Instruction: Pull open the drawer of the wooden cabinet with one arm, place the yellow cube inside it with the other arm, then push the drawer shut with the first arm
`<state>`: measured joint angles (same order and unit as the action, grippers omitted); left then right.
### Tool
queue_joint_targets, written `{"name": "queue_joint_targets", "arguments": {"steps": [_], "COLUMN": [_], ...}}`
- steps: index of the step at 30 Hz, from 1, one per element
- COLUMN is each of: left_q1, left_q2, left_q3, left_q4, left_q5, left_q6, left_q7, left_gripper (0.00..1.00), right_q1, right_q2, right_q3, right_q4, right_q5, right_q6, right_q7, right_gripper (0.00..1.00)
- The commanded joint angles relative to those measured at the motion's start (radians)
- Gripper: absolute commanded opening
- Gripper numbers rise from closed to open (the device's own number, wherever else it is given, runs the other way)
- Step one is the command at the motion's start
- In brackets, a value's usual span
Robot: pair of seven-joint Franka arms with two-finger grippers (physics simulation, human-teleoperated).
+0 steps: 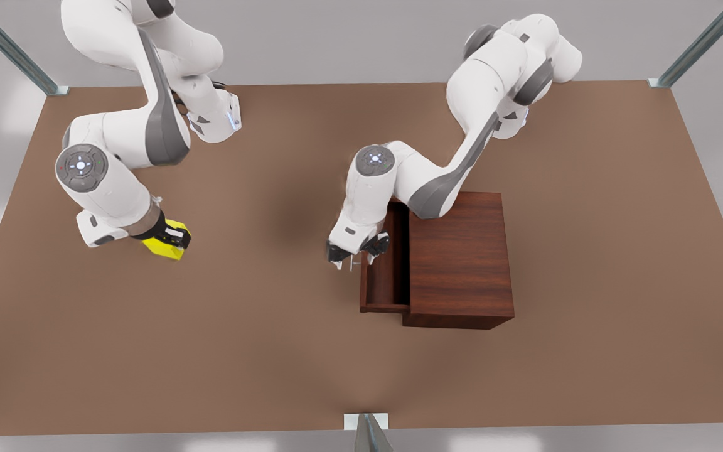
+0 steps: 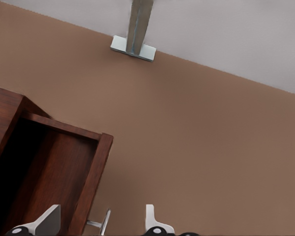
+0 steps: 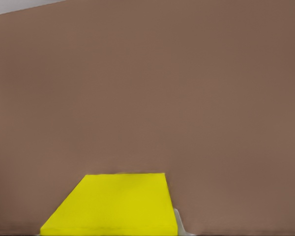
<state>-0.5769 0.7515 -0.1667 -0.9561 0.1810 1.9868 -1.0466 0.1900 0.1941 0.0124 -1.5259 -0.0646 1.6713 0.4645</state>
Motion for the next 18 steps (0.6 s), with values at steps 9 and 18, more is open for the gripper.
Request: {"name": "queue_joint_targets", "arguments": {"steps": [9,18], "left_q1": [0.686,0.643], "left_q2": [-0.248,-0.537], "left_q3": [0.007,0.055], "left_q4": [0.0,-0.405], "left_q5": [-0.153,-0.167], "left_q6": [-0.626,-0.477], "left_q7": [1.186,1.14], "left_gripper": [1.0,0.61], "right_q1": [0.129,0.37], "right_q2": [0.169,0.459], "right_q3": [0.087,0.083], "right_q4": [0.168,0.515], "right_q5": [0.101,0.097], "right_q6": [0.047,0.074], "right_q7": [-0.017,0.396], "right_gripper": [0.51,0.51]}}
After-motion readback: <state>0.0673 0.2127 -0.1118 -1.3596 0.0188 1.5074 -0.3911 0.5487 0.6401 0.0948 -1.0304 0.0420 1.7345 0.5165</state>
